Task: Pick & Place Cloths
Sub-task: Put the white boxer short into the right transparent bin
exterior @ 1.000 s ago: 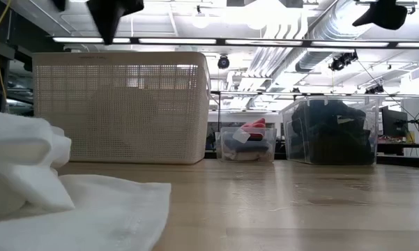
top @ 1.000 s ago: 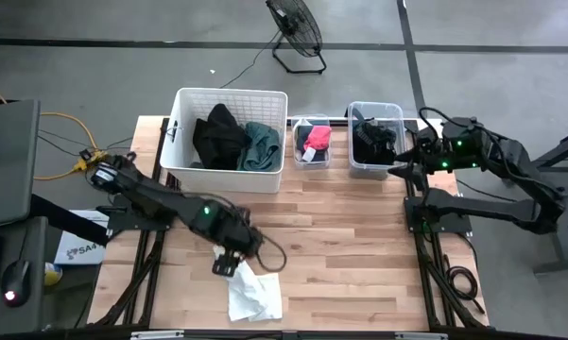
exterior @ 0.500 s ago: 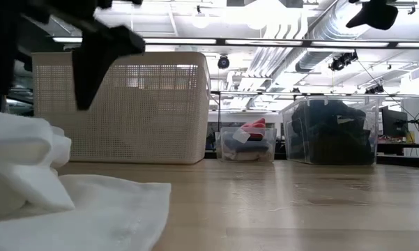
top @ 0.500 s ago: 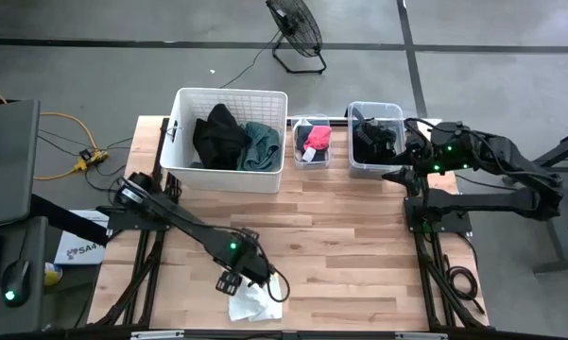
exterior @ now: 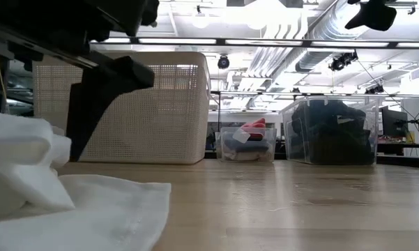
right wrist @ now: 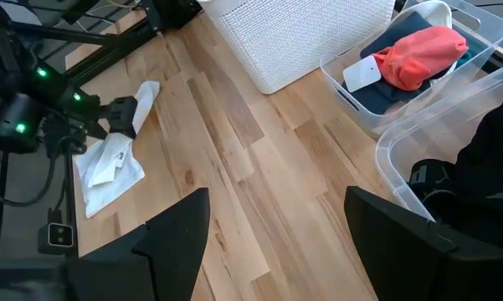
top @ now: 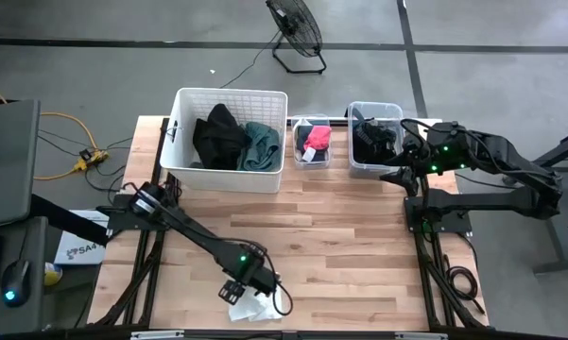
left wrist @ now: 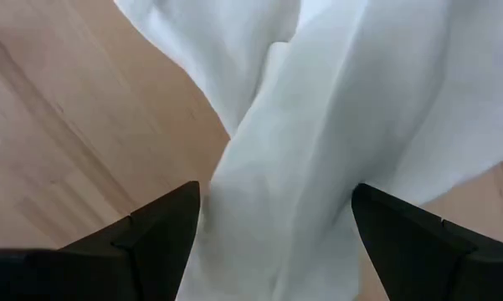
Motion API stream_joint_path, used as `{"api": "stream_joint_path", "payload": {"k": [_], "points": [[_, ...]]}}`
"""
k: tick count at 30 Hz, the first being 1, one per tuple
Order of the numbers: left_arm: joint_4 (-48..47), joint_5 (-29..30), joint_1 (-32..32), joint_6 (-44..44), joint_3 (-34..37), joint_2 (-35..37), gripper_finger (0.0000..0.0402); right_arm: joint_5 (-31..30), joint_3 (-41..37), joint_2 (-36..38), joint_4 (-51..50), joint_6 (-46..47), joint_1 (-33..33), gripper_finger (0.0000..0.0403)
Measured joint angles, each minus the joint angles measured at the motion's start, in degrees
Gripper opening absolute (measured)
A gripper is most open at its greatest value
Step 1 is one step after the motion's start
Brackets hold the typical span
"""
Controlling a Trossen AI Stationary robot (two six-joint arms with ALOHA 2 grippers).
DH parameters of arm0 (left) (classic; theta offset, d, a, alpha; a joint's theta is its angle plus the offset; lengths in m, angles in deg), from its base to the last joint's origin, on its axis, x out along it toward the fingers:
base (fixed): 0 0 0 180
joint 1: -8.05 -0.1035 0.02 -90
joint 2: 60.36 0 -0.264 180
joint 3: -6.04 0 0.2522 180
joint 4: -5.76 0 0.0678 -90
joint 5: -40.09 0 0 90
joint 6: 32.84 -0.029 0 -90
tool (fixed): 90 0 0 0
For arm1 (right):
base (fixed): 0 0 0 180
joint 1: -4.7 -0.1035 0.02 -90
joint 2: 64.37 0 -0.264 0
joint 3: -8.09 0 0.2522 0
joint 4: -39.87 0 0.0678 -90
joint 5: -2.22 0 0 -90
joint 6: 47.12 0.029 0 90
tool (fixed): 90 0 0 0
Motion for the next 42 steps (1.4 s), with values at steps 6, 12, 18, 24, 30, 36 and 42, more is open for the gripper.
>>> {"api": "stream_joint_path", "payload": {"k": [6,12,18,24,30,36,42], "points": [[3.2,0.0,0.0,-1.0,0.0,-0.9,0.0269,0.0,0.0,0.0,0.0,0.5,0.0,0.0268],[6.2,0.5,-0.9,-1.8,0.2,-0.9,0.0171,0.1,0.0,0.0,0.0,0.6,0.0,0.0268],[13.7,0.3,-0.9,-2.4,4.4,-0.7,0.0051,0.2,0.0,0.0,-0.1,0.6,0.0,0.0268],[13.3,1.2,-1.7,-1.6,4.9,-0.2,0.0018,0.2,0.0,0.0,-0.1,1.4,0.0,0.0268],[8.0,8.0,-5.7,-1.5,4.3,2.7,0.0009,0.2,0.0,0.0,-0.1,1.8,0.0,0.0268],[1.1,13.7,-11.1,-5.8,-3.8,5.8,0.0009,0.2,0.0,-0.3,0.0,1.1,0.0,0.0268],[-2.2,16.9,-15.8,-9.4,-16.8,6.4,0.0009,0.8,0.0,-0.5,1.1,-1.4,0.0,0.0268]]}}
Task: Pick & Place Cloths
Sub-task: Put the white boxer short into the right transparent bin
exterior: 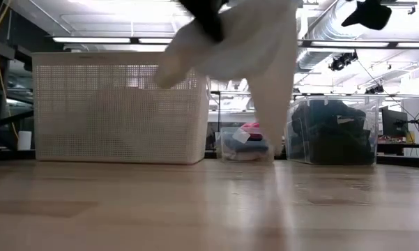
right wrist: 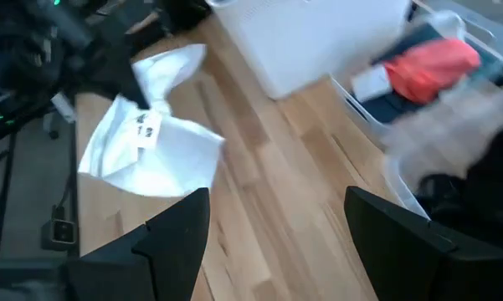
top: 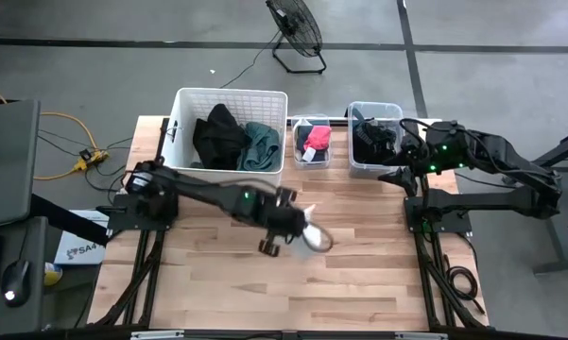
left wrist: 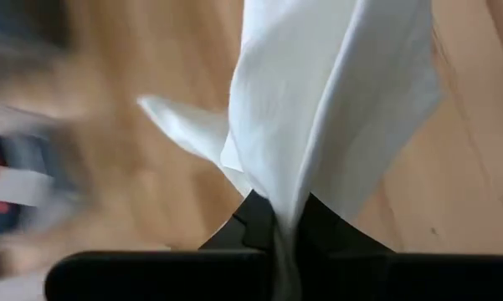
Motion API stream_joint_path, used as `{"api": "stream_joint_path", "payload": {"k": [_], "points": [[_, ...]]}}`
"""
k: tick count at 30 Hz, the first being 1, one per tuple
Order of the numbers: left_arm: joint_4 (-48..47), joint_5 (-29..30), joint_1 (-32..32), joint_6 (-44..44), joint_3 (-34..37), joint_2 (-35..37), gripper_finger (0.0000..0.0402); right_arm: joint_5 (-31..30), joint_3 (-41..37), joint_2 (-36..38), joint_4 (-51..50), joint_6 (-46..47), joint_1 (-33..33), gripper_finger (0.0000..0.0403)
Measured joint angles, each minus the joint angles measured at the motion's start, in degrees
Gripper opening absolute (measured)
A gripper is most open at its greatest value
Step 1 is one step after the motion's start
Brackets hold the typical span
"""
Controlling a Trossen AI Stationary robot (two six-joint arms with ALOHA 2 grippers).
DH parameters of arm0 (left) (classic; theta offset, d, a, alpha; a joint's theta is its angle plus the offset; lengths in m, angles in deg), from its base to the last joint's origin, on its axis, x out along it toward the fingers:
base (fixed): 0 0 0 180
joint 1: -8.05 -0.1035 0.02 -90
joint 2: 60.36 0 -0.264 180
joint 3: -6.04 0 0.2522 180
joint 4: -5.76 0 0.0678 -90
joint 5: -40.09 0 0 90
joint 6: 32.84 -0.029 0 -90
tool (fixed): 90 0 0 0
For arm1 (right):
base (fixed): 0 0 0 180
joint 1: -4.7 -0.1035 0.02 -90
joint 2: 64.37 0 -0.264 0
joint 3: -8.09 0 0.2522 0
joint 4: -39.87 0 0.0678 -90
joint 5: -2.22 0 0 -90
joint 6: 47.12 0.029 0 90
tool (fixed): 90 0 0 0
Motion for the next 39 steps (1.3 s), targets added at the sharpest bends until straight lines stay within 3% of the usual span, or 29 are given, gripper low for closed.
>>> {"api": "stream_joint_path", "payload": {"k": [9,14,20,28,33,39], "points": [[1.8,5.9,-6.2,-1.2,-14.3,0.0,0.0009,7.1,0.0,-1.4,11.6,-4.9,0.0,0.0268],[3.2,10.7,-9.4,-1.0,-18.0,0.0,0.0009,7.0,0.0,-2.6,20.8,-8.2,-2.2,0.0268],[5.3,12.3,-12.1,-0.6,-20.3,0.0,0.0009,4.4,0.0,-5.6,29.2,-12.4,-5.3,0.0268],[8.1,12.3,-12.7,-0.6,-20.3,0.0,0.0009,-2.5,0.0,-11.1,33.4,-17.9,-8.9,0.0268],[11.4,12.3,-12.7,-1.9,-20.3,0.0,0.0009,-5.8,0.0,-16.0,34.7,-18.0,-10.5,0.0268],[12.0,11.4,-12.7,-2.1,-20.3,0.0,0.0009,-5.3,0.0,-21.0,37.7,-13.8,-11.2,0.0268]]}}
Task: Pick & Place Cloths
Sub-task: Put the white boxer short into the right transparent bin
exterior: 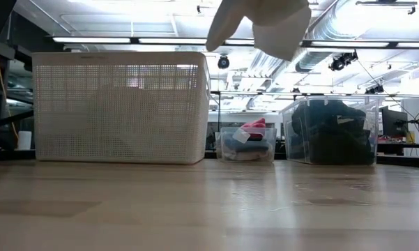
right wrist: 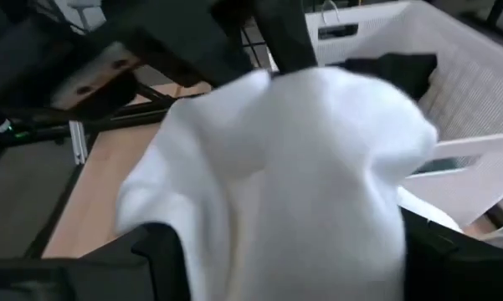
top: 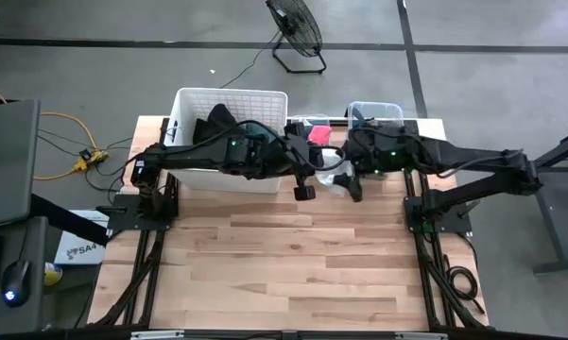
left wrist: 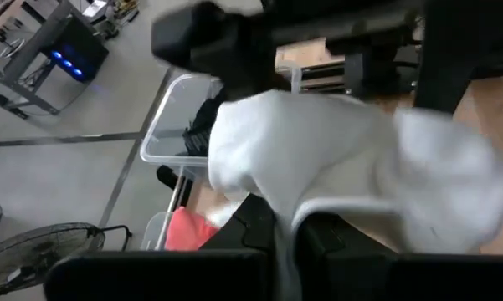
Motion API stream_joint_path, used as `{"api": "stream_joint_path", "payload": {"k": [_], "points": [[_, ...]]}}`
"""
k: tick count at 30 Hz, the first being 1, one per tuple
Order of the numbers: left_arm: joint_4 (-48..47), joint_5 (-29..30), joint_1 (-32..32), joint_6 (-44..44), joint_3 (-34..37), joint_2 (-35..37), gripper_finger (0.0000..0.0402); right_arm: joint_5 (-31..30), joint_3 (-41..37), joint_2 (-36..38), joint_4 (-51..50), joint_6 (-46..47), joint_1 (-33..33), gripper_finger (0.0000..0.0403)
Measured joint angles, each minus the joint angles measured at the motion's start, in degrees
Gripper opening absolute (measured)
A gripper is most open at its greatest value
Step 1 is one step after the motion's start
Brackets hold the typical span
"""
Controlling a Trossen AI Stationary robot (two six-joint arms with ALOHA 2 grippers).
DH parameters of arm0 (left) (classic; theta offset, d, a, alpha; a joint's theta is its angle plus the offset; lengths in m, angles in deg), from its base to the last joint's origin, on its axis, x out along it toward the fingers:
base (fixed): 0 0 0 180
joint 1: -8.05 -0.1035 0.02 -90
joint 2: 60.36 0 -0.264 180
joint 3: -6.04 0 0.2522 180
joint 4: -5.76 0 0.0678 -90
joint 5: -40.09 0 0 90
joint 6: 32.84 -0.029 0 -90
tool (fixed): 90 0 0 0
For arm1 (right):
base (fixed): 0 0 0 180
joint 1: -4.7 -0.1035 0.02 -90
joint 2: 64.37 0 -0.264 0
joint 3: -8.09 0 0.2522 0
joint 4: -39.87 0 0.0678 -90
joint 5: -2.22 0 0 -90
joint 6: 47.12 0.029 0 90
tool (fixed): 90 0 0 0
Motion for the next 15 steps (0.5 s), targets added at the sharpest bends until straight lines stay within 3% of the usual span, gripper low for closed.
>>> {"api": "stream_joint_path", "payload": {"k": [12,15], "points": [[0.3,-1.3,0.0,0.0,0.0,0.0,0.0009,-1.5,0.0,-2.1,0.3,5.0,0.0,0.0266],[0.3,-1.3,0.0,0.0,0.0,0.0,0.0009,-1.3,0.0,-2.1,0.2,5.1,0.0,0.0242]]}}
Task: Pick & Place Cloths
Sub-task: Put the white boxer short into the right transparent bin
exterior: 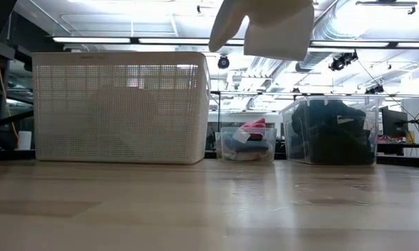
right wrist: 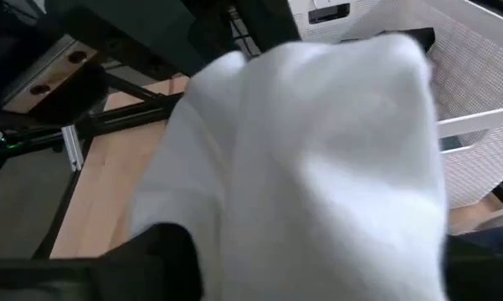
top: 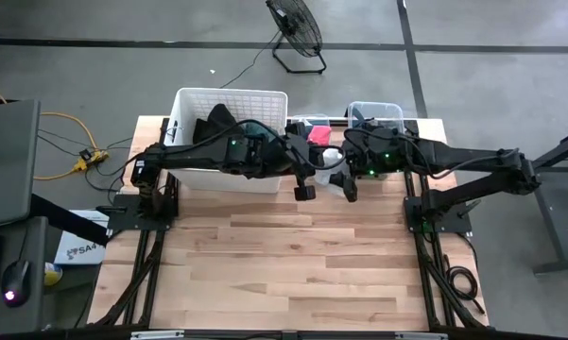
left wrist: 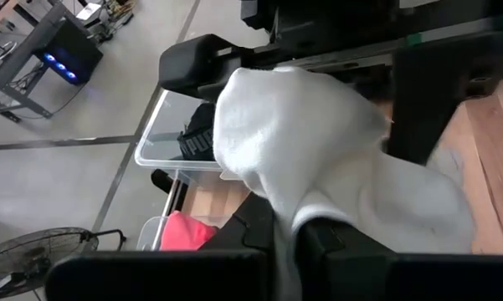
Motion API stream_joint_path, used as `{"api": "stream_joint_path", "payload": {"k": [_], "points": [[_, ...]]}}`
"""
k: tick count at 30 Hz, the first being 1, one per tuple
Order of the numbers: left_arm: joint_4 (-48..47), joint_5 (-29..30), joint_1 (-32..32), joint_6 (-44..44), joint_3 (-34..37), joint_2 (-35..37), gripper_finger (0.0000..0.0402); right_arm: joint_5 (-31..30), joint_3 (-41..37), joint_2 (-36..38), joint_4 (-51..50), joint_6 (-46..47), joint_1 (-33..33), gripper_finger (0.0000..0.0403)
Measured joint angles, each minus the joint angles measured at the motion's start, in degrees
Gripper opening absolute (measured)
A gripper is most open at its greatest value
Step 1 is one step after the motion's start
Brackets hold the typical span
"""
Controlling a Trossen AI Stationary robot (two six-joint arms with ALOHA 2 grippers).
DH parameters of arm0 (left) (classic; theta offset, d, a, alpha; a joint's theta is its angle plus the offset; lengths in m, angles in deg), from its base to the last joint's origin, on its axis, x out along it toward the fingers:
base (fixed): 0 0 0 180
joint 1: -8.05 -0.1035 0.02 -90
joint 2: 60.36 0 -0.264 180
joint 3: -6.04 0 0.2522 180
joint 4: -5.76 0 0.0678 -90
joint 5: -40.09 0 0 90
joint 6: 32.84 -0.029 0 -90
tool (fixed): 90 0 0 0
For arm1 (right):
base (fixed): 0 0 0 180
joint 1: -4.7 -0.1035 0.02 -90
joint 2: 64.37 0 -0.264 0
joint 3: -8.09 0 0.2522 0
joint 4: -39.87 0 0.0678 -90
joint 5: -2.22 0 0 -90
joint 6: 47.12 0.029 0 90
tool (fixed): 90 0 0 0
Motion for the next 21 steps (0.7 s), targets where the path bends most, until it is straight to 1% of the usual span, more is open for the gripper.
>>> {"api": "stream_joint_path", "payload": {"k": [3,5,8,9,12,15,18,21], "points": [[-0.1,0.0,0.0,0.0,0.0,0.0,0.0009,0.0,0.0,0.0,-0.7,-0.1,0.0,0.0187],[-0.2,0.0,0.0,0.0,0.0,0.0,0.0009,-0.1,0.0,0.0,-1.2,-0.2,0.0,0.0136],[-0.2,0.0,0.0,0.0,0.0,0.0,0.0009,-0.1,0.0,0.0,-1.3,-0.3,0.0,0.0046],[-0.2,0.0,0.0,0.0,0.0,0.0,0.0012,-0.1,0.0,0.1,-1.4,-0.7,0.0,0.0025],[-0.2,0.0,0.0,0.0,0.0,0.0,0.0025,-0.2,0.0,0.3,-1.4,-0.9,0.0,0.0015],[-0.2,0.1,0.0,-1.1,0.0,0.0,0.0049,-0.8,0.0,0.4,-1.9,0.0,0.0,0.0011],[0.0,0.1,0.0,-3.6,0.0,0.0,0.009,-2.5,0.0,0.8,-3.8,0.1,0.1,0.001],[1.1,0.1,0.0,-6.2,0.0,0.5,0.0147,-3.6,0.0,1.7,-6.9,1.1,1.5,0.0009]]}}
